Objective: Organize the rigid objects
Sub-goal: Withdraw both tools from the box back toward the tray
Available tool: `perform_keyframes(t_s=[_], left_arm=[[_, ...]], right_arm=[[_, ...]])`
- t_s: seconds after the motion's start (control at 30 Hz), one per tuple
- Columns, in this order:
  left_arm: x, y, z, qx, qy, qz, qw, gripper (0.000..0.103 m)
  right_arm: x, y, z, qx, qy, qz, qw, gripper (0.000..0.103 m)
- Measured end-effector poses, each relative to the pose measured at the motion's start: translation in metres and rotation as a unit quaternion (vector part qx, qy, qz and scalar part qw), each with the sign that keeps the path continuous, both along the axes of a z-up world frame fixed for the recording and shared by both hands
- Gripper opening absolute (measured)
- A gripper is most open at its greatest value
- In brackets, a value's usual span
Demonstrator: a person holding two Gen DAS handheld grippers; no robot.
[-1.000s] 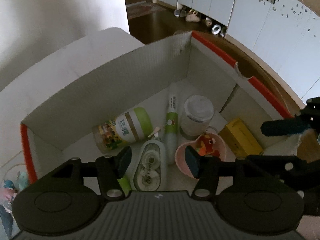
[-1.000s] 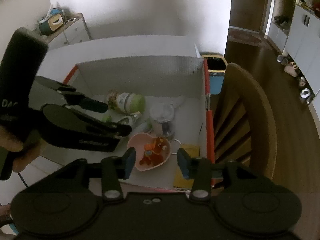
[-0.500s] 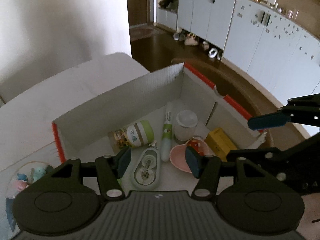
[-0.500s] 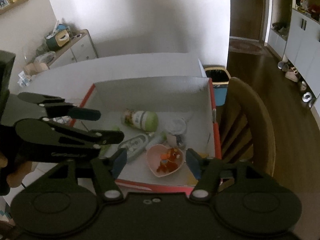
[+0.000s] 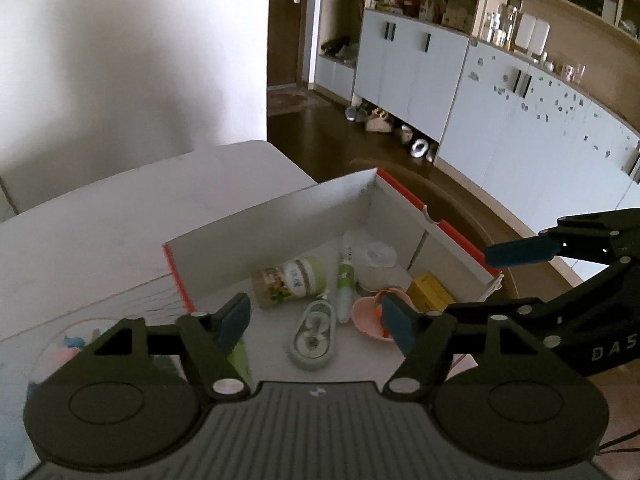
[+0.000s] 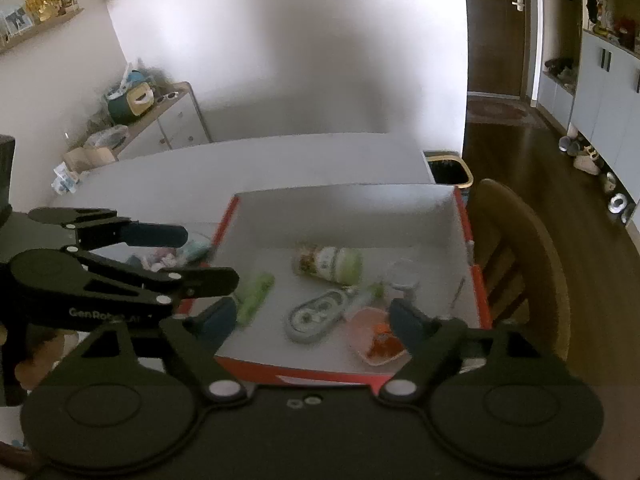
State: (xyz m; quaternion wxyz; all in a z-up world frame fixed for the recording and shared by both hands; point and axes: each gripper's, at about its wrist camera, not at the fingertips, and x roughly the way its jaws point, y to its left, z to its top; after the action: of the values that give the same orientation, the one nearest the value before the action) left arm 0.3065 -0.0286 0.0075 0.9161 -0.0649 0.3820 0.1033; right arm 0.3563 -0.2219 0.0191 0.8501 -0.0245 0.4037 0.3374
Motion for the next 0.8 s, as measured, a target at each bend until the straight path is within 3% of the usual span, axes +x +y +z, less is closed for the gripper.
perform_keyframes(t_s=[0.23,0.4,0.57,0.8], left_arm=[[-0.032,0.029,0.004,-0.015,-0.011,0.007,0.9998,0.075],[-0.056,0.049,0.006,-0.001,-0.023,0.014,0.9996,0.076],[-0.078,0.075,0.007,-0.012,-0.028,0.015,0.9994,0.082],[-0.106,0.111,0.003,-0.014,-0.029,0.018,0.9993,0.083]], right_arm=[[-0.022,0.031,0.005,0.011,-0.012,-0.009,1.000,0.100],[-0.035,0.053,0.003,0.017,-0.010,-0.016,1.000,0.102],[-0.047,0.076,0.001,0.027,-0.004,-0.019,0.999,0.102],[-0.066,0.111,-0.005,0.035,0.000,-0.011,0.999,0.102]])
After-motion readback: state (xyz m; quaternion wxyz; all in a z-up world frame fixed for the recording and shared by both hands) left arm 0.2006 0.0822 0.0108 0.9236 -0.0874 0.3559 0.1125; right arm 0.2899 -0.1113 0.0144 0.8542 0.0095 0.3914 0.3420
